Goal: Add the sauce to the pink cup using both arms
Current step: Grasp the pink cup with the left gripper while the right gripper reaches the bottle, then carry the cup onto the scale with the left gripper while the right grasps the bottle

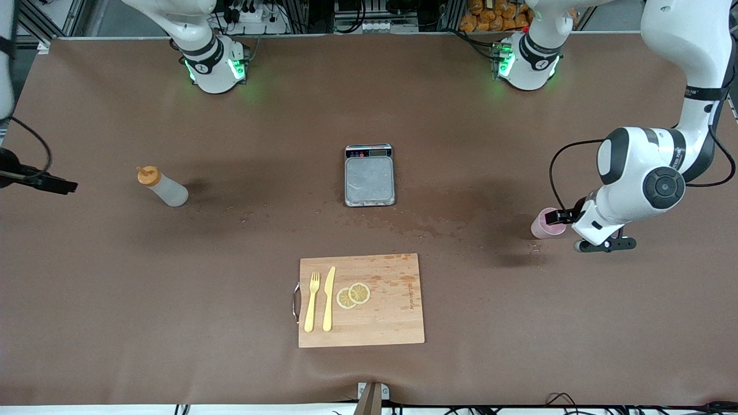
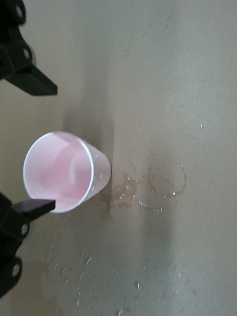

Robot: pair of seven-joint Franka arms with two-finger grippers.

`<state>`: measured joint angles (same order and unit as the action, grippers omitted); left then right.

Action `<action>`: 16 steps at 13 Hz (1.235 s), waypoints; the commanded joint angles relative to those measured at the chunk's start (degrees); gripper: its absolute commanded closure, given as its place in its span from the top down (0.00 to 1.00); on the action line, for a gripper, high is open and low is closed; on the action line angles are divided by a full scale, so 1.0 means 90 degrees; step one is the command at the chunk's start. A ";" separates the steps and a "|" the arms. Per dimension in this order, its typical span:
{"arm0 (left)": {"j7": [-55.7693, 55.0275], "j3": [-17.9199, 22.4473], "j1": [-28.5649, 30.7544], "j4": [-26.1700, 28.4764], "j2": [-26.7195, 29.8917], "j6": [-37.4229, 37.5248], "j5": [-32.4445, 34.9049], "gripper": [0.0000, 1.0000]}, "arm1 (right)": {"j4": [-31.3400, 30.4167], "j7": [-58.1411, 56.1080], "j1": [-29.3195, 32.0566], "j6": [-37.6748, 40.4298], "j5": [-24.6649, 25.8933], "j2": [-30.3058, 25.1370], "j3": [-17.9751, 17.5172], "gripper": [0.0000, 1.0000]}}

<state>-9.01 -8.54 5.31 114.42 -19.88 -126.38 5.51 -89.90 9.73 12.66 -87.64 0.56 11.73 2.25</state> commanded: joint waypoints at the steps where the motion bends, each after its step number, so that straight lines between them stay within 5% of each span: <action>1: 0.0044 -0.0018 0.0161 0.0186 -0.0067 -0.0332 0.0169 0.90 | 0.0301 -0.0007 0.0614 0.0147 -0.0782 0.0492 -0.0094 1.00; 4: 0.0034 -0.0028 0.0181 0.0206 -0.0213 -0.0391 0.0169 0.82 | 0.0301 -0.0007 0.0946 0.0167 -0.0960 0.0834 -0.0094 1.00; 8: -0.0015 -0.0028 0.0171 0.0206 -0.0321 -0.0410 0.0169 0.55 | 0.0301 -0.0007 0.1513 0.0459 -0.1663 0.1439 -0.0094 1.00; 13: -0.0044 -0.0028 0.0171 0.0187 -0.0409 -0.0459 0.0150 0.00 | 0.0301 0.0245 0.2070 0.1055 -0.2717 0.2386 -0.0094 1.00; 16: -0.0093 -0.0038 0.0161 0.0167 -0.0302 -0.0450 0.0159 0.00 | 0.0301 0.0266 0.2109 0.1085 -0.2825 0.2680 -0.0094 1.00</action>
<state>-9.03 -8.95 6.61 115.60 -23.12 -129.60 5.69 -89.21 10.49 30.70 -79.54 -23.14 33.94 2.30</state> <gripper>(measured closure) 0.965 0.000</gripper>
